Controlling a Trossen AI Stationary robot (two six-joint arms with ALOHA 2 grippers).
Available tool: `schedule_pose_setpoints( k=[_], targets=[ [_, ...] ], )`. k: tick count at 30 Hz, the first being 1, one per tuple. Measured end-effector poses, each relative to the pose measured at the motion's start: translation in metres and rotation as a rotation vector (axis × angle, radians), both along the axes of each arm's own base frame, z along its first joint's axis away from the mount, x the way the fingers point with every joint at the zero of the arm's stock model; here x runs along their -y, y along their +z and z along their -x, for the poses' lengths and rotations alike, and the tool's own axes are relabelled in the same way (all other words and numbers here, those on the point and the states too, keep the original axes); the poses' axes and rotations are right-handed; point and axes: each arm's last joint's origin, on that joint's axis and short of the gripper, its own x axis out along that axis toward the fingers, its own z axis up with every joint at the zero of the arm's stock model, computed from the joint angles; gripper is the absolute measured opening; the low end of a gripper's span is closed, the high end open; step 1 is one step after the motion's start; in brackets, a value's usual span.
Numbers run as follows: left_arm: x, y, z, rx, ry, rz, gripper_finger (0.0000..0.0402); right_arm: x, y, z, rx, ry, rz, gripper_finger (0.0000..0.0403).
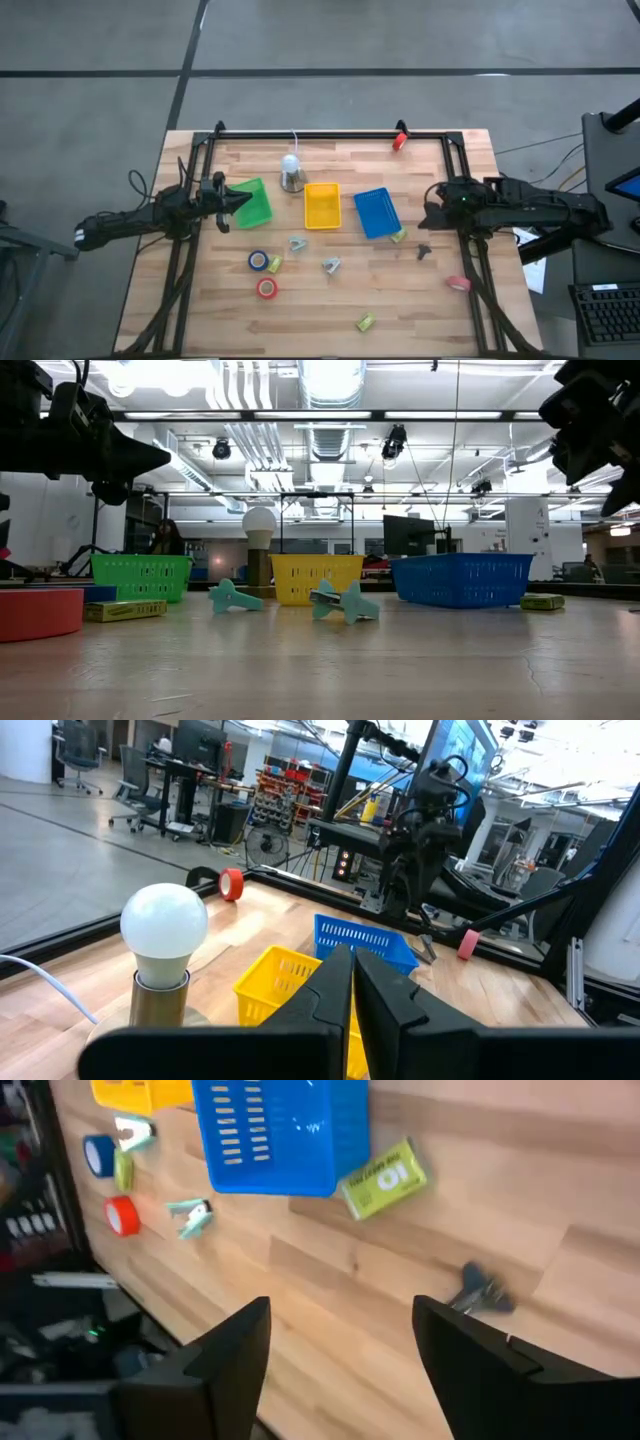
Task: Pick and place Stapler, Stapler remover, tape
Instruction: Put the black staple remover into the blue basket
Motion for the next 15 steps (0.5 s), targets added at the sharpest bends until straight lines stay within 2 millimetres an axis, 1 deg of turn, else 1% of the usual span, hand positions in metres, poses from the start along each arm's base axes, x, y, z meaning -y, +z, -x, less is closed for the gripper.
schedule_pose_setpoints(
  k=[2,5,8,11,15],
  targets=[
    [0.000,0.000,0.000,0.000,0.000,0.000,0.0019,-0.001,0.003,0.000,-0.001,-0.028,-0.055,0.0242],
    [0.000,0.000,0.000,0.000,0.000,0.000,0.0019,-0.006,0.002,0.000,-0.044,0.004,-0.127,0.0242],
    [0.000,0.000,0.000,0.000,0.000,0.000,0.0019,-0.012,0.001,-0.003,-0.098,0.026,-0.209,0.0242],
    [0.000,0.000,0.000,0.000,0.000,0.000,0.0019,-0.019,-0.003,-0.011,-0.175,0.060,-0.279,0.0242],
    [0.000,0.000,0.000,0.000,0.000,0.000,0.0019,-0.028,-0.011,-0.026,-0.283,0.122,-0.272,0.0241]
  ],
)
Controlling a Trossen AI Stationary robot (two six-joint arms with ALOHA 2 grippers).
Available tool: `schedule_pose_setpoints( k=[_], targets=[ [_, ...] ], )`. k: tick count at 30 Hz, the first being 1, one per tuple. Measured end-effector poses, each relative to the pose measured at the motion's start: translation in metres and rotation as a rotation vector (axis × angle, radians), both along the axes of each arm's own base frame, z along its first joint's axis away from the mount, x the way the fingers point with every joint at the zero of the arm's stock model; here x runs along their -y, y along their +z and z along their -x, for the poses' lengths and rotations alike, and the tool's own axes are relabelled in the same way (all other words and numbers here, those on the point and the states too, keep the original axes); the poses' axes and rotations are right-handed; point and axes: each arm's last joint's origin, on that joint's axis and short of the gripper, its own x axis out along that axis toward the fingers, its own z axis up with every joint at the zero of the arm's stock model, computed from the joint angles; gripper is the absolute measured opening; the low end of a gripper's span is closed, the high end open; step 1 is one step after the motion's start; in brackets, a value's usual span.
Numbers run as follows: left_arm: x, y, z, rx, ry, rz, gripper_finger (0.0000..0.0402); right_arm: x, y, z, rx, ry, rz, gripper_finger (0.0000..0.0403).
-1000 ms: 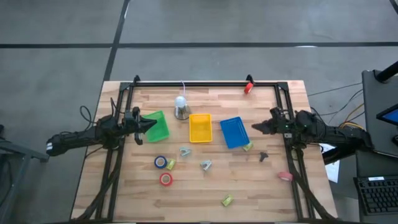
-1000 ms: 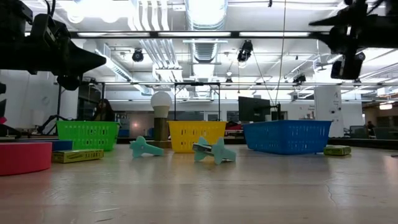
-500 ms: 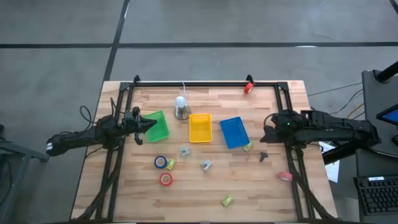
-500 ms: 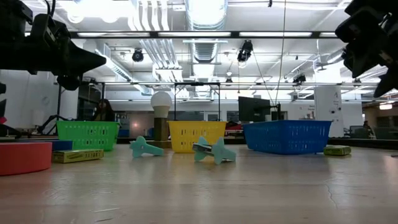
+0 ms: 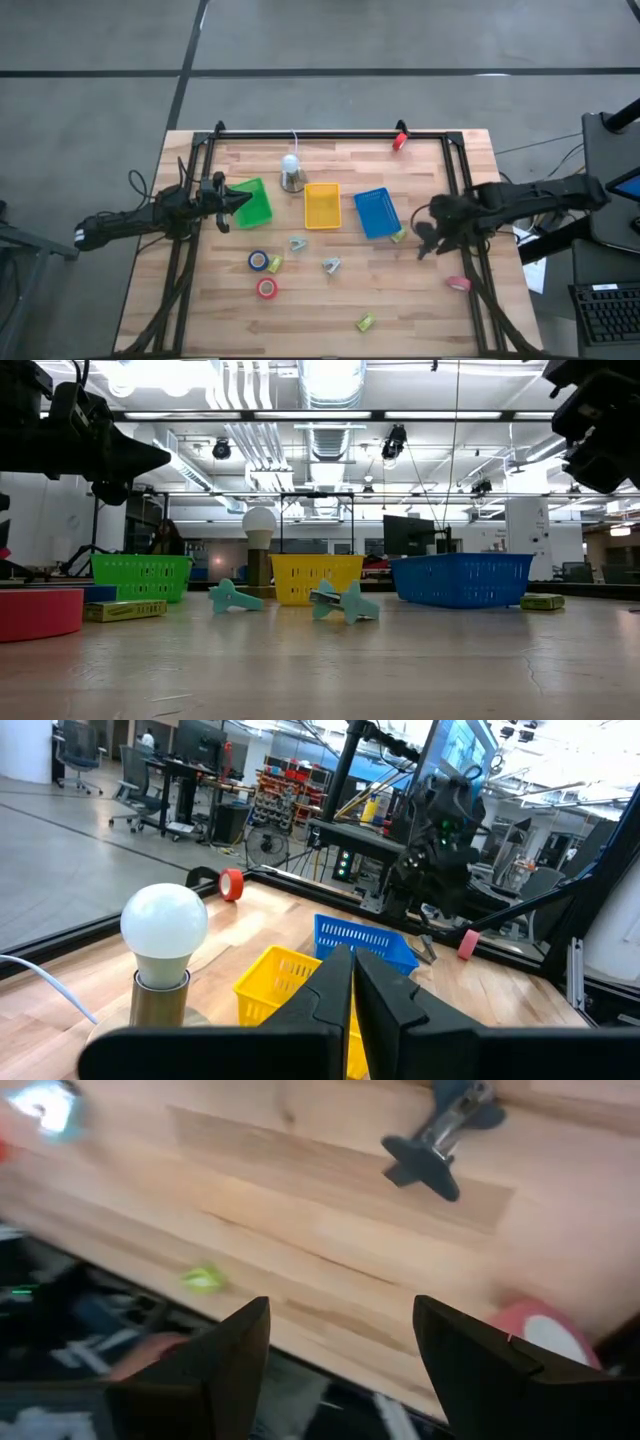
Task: Pick and place Stapler, Stapler remover, tape
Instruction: Put the black staple remover into the blue basket
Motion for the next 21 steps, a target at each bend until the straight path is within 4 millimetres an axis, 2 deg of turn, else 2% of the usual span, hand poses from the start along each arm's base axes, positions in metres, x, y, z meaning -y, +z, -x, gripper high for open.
schedule_pose_setpoints(
  k=[7,13,19,21],
  targets=[
    [0.000,0.000,0.000,0.000,0.000,0.000,0.0019,-0.010,-0.012,-0.026,-0.112,0.189,0.081,0.0229],
    [0.000,0.000,0.000,0.000,0.000,0.000,0.0019,-0.014,-0.008,-0.051,-0.136,0.357,0.158,0.0219],
    [0.000,0.000,0.000,0.000,0.000,0.000,0.0019,-0.013,-0.007,-0.058,-0.309,0.587,0.252,0.0214],
    [0.000,0.000,0.000,0.000,0.000,0.000,0.0019,-0.014,-0.009,-0.061,-0.309,0.632,0.270,0.0215]
  ],
)
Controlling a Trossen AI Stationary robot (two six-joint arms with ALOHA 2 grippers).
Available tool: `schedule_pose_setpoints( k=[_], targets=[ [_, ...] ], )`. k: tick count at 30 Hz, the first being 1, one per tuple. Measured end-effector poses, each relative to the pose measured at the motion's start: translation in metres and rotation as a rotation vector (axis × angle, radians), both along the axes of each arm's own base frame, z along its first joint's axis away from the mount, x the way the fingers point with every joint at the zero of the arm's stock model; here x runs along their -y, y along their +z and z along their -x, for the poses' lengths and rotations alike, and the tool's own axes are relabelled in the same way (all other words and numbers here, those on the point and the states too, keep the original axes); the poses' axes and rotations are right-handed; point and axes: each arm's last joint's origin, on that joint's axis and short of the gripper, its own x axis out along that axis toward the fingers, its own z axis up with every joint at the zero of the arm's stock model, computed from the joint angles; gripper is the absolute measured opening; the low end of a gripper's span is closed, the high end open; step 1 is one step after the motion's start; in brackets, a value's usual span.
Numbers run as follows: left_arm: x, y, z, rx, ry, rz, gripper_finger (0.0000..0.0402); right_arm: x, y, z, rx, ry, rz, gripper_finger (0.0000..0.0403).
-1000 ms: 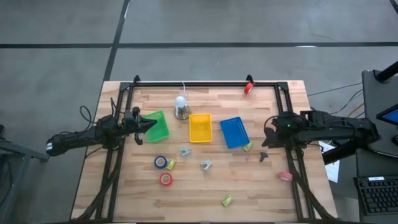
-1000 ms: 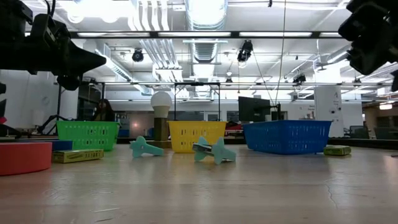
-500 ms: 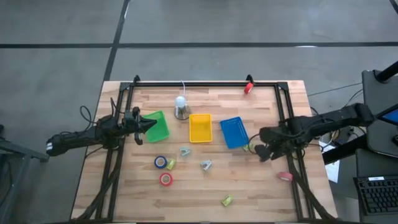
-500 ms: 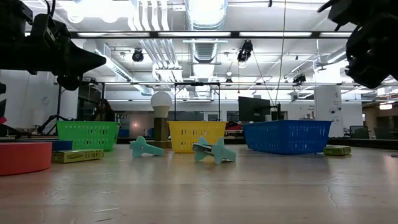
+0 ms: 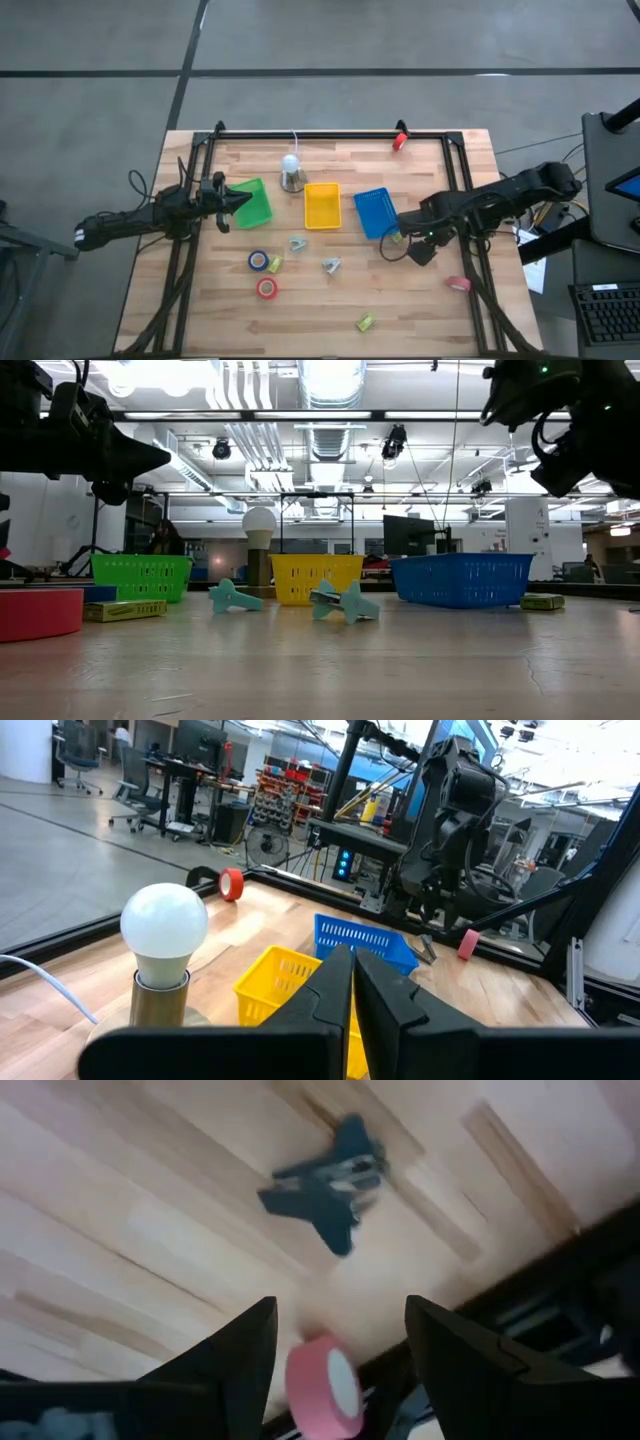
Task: Pick and place Stapler, Stapler remover, tape
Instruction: Put the black staple remover into the blue basket
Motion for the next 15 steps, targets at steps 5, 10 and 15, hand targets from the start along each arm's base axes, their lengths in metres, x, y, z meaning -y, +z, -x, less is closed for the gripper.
schedule_pose_setpoints(
  k=[5,10,15],
  targets=[
    [0.000,0.000,0.000,0.000,0.000,0.000,0.0019,-0.003,-0.011,-0.009,-0.003,0.079,-0.008,0.0211],
    [0.000,0.000,0.000,0.000,0.000,0.000,0.0019,-0.008,-0.021,-0.014,-0.030,0.143,0.008,0.0202],
    [0.000,0.000,0.000,0.000,0.000,0.000,0.0019,-0.009,-0.027,-0.017,-0.049,0.175,0.014,0.0188]
  ],
)
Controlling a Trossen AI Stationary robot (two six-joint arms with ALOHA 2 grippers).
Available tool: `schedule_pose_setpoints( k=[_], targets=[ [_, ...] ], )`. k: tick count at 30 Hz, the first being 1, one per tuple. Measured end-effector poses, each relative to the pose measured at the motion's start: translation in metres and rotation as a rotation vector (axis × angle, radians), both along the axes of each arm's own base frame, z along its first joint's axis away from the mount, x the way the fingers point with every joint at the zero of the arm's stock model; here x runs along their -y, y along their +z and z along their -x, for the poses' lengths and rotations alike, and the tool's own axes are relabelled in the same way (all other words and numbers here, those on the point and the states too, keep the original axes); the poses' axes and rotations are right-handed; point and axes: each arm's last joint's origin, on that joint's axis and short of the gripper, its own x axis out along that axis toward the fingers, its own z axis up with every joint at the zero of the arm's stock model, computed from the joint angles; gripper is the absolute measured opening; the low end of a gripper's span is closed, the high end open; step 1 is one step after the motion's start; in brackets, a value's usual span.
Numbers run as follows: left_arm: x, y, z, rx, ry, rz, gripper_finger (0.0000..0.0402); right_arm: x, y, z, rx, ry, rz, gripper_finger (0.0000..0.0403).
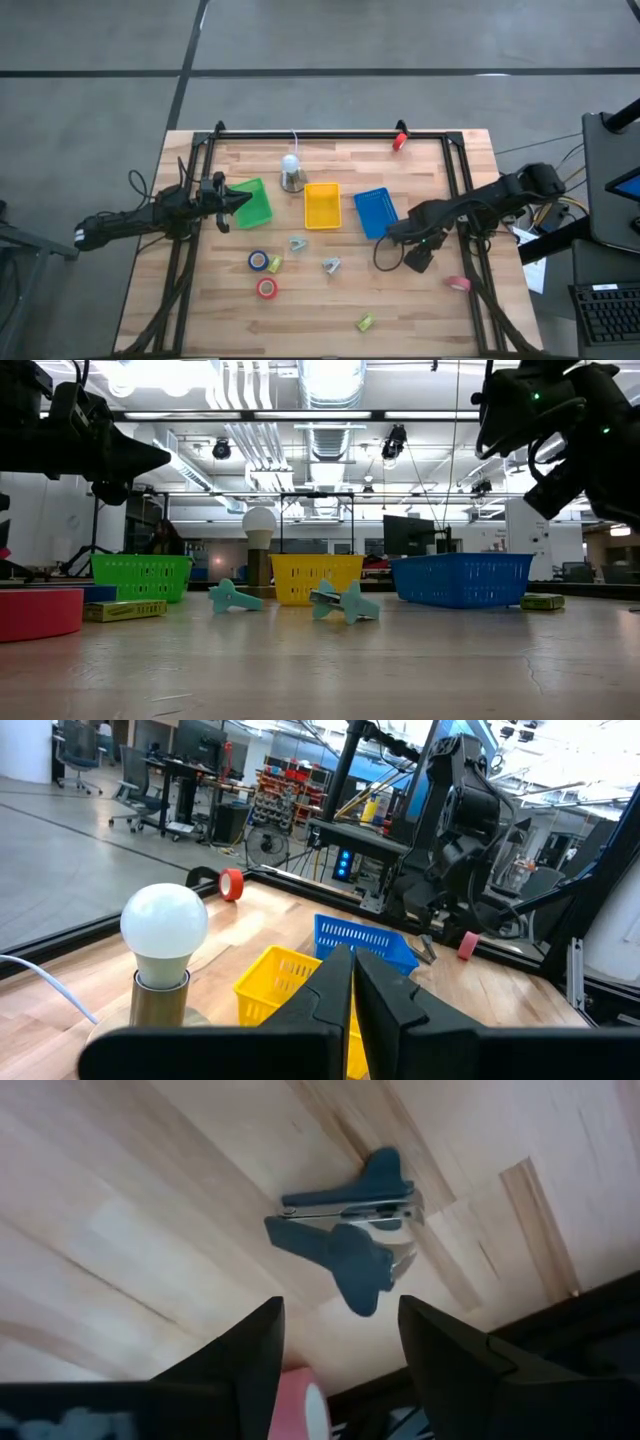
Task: Pick and place Stapler, Stapler remover, tape
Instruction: Put the black staple remover into the blue basket
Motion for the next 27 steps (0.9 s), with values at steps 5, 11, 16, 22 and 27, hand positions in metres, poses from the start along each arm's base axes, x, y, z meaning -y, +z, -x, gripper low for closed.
schedule_pose_setpoints(
  k=[5,11,16,22,27],
  targets=[
    [0.0000,0.0000,0.0000,0.000,0.000,0.000,0.0019,0.0004,-0.0014,-0.0018,0.019,0.016,0.019,0.0164],
    [0.0000,0.0000,0.0000,0.000,0.000,0.000,0.0019,0.0009,0.0001,-0.0016,0.035,0.014,0.034,0.0130],
    [0.0000,0.0000,0.0000,0.000,0.000,0.000,0.0019,0.0008,-0.0009,-0.0032,0.052,0.015,0.034,0.0101],
    [0.0000,0.0000,0.0000,0.000,0.000,0.000,0.0019,0.0004,-0.0014,-0.0051,0.074,0.013,0.031,0.0069],
    [0.0000,0.0000,0.0000,0.000,0.000,0.000,0.0019,0.0004,-0.0009,-0.0052,0.080,0.015,0.029,0.0044]
  ],
)
